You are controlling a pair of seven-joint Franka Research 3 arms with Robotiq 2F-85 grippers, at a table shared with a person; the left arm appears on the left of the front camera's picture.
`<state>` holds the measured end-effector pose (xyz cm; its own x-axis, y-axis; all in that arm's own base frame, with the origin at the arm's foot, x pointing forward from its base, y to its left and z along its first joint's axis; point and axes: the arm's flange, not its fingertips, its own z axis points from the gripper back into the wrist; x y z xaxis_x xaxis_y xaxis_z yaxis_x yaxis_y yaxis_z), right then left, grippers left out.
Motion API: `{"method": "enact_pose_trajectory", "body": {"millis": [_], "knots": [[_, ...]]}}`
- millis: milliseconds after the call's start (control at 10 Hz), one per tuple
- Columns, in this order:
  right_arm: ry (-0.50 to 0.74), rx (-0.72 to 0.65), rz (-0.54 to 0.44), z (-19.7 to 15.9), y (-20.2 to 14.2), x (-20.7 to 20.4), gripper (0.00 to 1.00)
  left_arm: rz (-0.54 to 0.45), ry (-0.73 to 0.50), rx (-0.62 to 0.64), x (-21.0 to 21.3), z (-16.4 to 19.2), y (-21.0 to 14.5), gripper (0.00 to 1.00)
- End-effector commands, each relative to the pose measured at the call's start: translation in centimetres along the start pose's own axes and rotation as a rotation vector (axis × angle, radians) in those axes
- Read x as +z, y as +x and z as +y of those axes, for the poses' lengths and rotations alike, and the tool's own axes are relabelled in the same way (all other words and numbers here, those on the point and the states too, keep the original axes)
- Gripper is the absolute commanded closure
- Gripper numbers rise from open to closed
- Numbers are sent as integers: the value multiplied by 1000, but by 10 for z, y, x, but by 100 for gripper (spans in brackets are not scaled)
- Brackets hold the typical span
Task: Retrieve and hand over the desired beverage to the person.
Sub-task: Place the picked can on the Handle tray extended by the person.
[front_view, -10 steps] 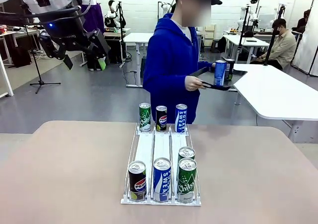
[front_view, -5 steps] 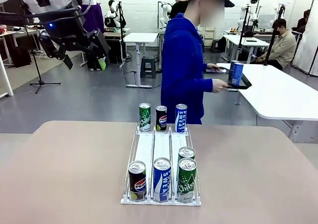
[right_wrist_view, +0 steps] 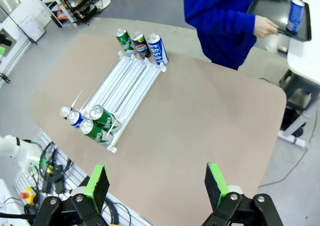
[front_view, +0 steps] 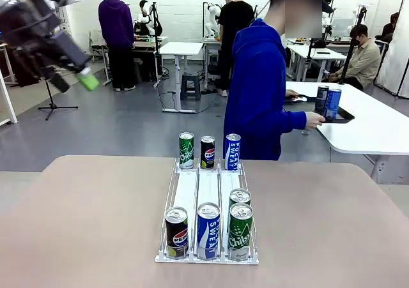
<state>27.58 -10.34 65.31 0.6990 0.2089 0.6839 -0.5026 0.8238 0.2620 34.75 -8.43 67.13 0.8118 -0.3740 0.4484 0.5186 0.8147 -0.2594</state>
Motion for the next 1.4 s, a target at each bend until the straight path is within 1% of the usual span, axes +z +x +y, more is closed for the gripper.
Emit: {"method": "enact_pose_trajectory", "body": {"millis": [0, 100, 300, 500, 600, 700, 1100, 1200, 1300], "knots": [[19, 7, -6, 0, 0, -1, 0, -12, -58, -12, 11, 21, -35, 0], [19, 7, -6, 0, 0, -1, 0, -41, -65, 5, 18, 30, -50, 0], [19, 7, -6, 0, 0, -1, 0, -71, -72, 16, 28, 37, -78, 0], [19, 7, -6, 0, 0, -1, 0, -82, -92, 23, 38, 36, -91, 0], [19, 7, -6, 0, 0, -1, 0, -95, -94, 51, 40, 37, -91, 0], [19, 7, -6, 0, 0, -1, 0, -65, -55, 34, 40, 36, -83, 0], [19, 7, -6, 0, 0, -1, 0, -68, -59, 40, 40, 35, -85, 0], [19, 7, -6, 0, 0, -1, 0, -182, -19, 40, 45, 32, -84, 0], [19, 7, -6, 0, 0, -1, 0, -233, -9, 38, 46, 31, -83, 0]]}}
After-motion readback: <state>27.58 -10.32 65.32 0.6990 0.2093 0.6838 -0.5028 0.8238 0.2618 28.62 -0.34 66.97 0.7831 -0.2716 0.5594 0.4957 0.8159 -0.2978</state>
